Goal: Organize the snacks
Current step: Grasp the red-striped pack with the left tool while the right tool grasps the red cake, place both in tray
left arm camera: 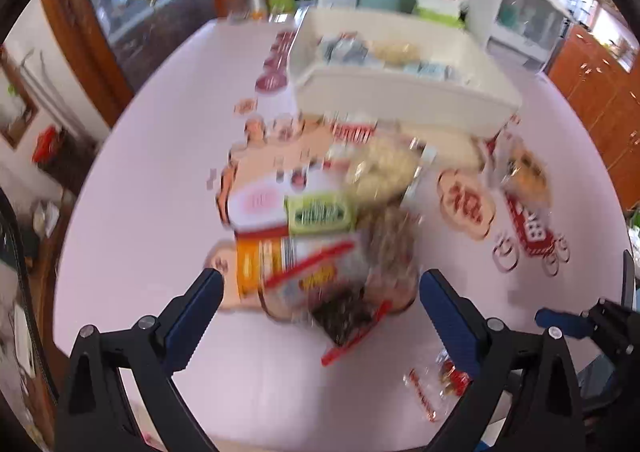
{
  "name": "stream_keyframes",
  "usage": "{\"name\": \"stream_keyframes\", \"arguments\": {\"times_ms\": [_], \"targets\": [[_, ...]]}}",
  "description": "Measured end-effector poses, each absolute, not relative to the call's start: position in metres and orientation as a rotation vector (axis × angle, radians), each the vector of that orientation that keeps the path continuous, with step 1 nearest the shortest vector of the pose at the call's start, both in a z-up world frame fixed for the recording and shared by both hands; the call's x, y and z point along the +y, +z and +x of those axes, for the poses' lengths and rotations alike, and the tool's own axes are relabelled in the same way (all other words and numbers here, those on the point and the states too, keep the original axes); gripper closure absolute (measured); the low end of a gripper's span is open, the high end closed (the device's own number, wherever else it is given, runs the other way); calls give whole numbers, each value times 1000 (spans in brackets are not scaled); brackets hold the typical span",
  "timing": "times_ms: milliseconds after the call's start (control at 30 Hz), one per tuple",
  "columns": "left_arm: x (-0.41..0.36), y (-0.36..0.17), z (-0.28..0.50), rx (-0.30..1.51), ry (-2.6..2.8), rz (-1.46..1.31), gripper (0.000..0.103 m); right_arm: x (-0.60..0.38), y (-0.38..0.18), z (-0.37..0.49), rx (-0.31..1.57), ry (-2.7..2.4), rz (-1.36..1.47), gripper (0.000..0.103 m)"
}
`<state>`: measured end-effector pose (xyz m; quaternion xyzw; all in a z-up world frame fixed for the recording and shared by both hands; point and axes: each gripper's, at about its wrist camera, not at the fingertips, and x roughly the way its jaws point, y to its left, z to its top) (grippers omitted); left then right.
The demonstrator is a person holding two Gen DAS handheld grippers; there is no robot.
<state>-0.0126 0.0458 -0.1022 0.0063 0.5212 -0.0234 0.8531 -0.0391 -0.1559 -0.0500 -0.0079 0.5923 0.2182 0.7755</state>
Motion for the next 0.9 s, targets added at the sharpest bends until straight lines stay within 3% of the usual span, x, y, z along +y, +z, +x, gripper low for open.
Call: {"name": "stream_keyframes", "arguments": {"times_ms": [367, 533, 900], "targets": [[60, -139, -27, 1166, -27, -21, 5, -136, -108, -62, 1400, 500, -34, 39], [62, -148, -22, 1194, -22, -62, 5, -131, -112, -63, 1393, 503, -76, 48], [65, -196, -3, 1353, 76, -287, 9, -162, -114, -49, 1370, 386, -32, 49]]}}
